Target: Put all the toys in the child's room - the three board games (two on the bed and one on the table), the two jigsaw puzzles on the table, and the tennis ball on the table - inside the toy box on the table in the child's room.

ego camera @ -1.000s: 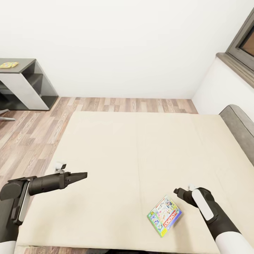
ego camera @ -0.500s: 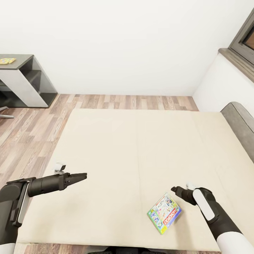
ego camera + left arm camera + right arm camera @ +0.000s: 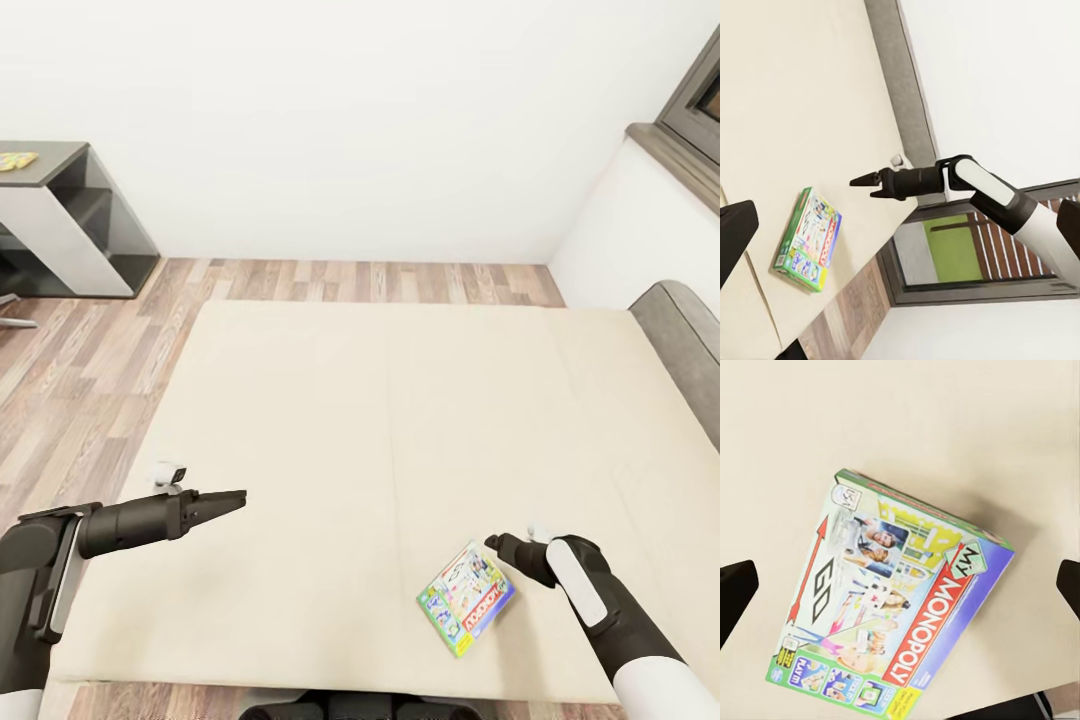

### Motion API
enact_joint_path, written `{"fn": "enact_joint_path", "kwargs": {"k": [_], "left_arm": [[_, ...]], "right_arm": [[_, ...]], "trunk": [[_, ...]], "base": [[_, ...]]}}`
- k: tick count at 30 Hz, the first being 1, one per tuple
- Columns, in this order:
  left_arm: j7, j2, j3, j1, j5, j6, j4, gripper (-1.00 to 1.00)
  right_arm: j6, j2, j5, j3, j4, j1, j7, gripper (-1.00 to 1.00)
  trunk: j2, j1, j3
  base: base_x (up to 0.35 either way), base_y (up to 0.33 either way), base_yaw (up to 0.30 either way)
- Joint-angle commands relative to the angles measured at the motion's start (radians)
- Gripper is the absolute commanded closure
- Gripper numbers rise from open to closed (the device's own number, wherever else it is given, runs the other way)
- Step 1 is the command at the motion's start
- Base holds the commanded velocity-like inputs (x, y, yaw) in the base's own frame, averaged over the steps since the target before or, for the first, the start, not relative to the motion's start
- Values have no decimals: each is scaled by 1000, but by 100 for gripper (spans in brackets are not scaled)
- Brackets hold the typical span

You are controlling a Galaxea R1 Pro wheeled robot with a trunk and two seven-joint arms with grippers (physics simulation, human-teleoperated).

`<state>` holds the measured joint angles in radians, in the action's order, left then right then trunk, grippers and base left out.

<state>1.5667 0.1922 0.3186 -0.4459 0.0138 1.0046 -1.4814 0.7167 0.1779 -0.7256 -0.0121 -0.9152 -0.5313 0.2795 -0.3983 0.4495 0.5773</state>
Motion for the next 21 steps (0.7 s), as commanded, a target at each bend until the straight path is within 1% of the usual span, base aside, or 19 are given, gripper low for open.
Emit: {"fn": "enact_joint_path", "kwargs": {"k": [1,21], "left_arm": [[4,0,0,0,2,11,0,-100],[4,-2,-1,0,3,10,0,-100]], "right_arm": [[3,0,-11,0,-1,0,9,-100],[-2,0,-11,0,2,-1,9,-100]], "trunk": [[-2,0,3],[-2,0,36]], "base": [[0,0,0],[0,0,0]]}}
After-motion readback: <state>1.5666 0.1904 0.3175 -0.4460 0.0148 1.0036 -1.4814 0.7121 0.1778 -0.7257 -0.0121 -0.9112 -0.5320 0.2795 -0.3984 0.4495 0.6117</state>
